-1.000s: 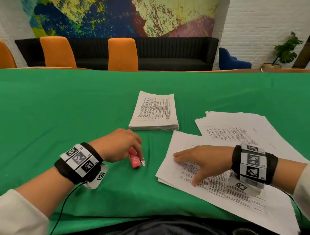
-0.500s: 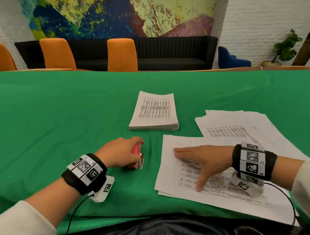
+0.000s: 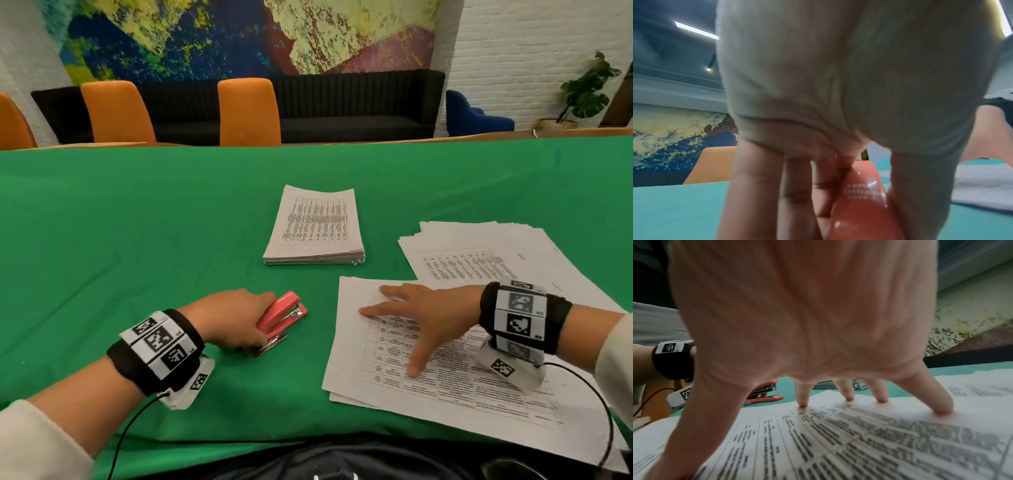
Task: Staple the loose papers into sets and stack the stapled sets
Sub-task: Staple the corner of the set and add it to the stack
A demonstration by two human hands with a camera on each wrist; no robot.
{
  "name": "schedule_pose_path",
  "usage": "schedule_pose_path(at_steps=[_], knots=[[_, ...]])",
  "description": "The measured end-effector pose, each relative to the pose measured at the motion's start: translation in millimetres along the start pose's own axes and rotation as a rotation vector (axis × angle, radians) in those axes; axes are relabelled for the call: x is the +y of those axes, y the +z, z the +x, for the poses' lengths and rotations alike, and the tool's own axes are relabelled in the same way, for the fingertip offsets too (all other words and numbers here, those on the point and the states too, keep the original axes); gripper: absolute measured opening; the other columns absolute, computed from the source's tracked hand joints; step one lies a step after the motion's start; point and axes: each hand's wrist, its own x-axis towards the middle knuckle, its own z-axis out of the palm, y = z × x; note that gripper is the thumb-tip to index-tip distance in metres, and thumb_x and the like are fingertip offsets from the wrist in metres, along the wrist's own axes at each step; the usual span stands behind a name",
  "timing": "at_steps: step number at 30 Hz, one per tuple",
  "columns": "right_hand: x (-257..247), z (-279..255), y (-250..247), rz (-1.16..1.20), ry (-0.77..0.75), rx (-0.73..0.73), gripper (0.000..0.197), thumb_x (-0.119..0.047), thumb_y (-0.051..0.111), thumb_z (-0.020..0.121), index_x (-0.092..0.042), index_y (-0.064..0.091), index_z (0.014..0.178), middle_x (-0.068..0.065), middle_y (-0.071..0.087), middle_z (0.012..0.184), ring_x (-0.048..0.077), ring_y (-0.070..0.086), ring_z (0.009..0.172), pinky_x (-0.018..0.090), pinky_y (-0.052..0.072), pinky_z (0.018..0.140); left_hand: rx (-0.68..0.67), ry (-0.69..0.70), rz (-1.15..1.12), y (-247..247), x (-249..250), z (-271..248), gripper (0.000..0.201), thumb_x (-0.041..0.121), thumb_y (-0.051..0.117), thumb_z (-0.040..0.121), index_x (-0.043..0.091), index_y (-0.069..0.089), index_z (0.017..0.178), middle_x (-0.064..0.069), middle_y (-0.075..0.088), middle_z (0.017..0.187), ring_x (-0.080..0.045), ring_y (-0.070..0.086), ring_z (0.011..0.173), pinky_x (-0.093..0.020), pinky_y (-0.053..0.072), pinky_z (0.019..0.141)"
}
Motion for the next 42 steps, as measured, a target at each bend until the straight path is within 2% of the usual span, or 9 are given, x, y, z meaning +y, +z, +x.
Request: schedule_pose_path(at_steps=[9,13,16,19,22,26,34,38,42], knots=[[14,-4,-6,0.055,0.024,0.083,0.119,-0.066,0.082,0.074,-0.040,0.009,0.165,-0.014,0.003,0.174,0.014,0.010,0.159,0.041,0.012,0.128,0.025,-0.011,0.074,-10,-14,-10,0.032,0.057,0.070,0.085,0.029,0.058,0.098,0.011,0.062,0.083,-0.010,0.056,0.072,-0.032,0.043,0.061],[21,-2,-3,0.107,0.035,0.037,0.122,-0.067,0.081,0.075,-0.040,0.003,0.165,-0.015,-0.002,0.173,0.013,0.005,0.160,0.043,0.010,0.130,0.108,0.064,-0.032,-31,4,3,0.023,0.047,0.072,0.089,0.026,0.064,0.095,0.010,0.065,0.079,-0.010,0.058,0.071,-0.030,0.043,0.061],[26,-1,2,0.219,0.059,0.048,0.128,-0.060,0.087,0.074,-0.031,0.000,0.164,-0.008,0.017,0.171,0.017,0.028,0.152,0.042,0.024,0.127,0.222,0.129,-0.092,-44,36,22,0.018,0.037,0.074,0.086,0.031,0.057,0.086,0.011,0.063,0.078,-0.006,0.056,0.068,-0.027,0.038,0.057],[33,0,12,0.317,0.113,0.074,0.141,-0.063,0.090,0.067,-0.034,-0.010,0.163,-0.006,0.027,0.168,0.021,0.037,0.146,0.044,0.029,0.125,0.259,0.174,-0.169,-52,72,45,0.018,0.033,0.078,0.084,0.029,0.064,0.094,0.009,0.066,0.080,-0.006,0.060,0.070,-0.025,0.042,0.057],[40,1,24,0.393,0.142,0.137,0.158,-0.077,0.089,0.052,-0.044,-0.021,0.159,-0.004,0.024,0.169,0.031,0.023,0.154,0.054,0.020,0.127,0.287,0.211,-0.119,-52,104,67,0.026,0.036,0.078,0.083,0.022,0.069,0.103,0.004,0.067,0.085,-0.013,0.063,0.075,-0.026,0.048,0.061],[49,7,31,0.491,0.059,0.201,0.161,-0.079,0.093,0.041,-0.054,-0.017,0.156,-0.014,0.034,0.163,0.028,0.034,0.150,0.055,0.030,0.123,0.303,0.223,-0.032,-50,130,88,0.022,0.037,0.074,0.083,0.019,0.067,0.093,0.000,0.063,0.079,-0.020,0.064,0.074,-0.027,0.046,0.059],[50,6,31,0.551,-0.008,0.207,0.167,-0.071,0.096,0.044,-0.045,-0.023,0.157,-0.014,0.022,0.169,0.021,0.031,0.151,0.048,0.028,0.126,0.300,0.197,0.040,-50,141,101,0.024,0.035,0.073,0.087,0.014,0.063,0.090,-0.002,0.056,0.075,-0.023,0.061,0.073,-0.028,0.044,0.057],[51,2,30,0.658,-0.066,0.193,0.162,-0.043,0.102,0.056,-0.036,-0.020,0.161,-0.016,0.025,0.168,0.010,0.037,0.148,0.038,0.032,0.125,0.283,0.225,0.059,-53,146,103,0.021,0.034,0.075,0.085,0.016,0.065,0.088,-0.003,0.063,0.078,-0.024,0.064,0.074,-0.027,0.049,0.060],[50,0,29,0.644,-0.035,0.166,0.155,-0.036,0.100,0.062,-0.034,-0.018,0.162,-0.016,0.020,0.167,0.013,0.029,0.152,0.034,0.026,0.126,0.286,0.405,0.194,-53,133,98,0.019,0.033,0.072,0.087,0.022,0.071,0.102,0.004,0.063,0.080,-0.018,0.056,0.074,-0.024,0.033,0.056]])
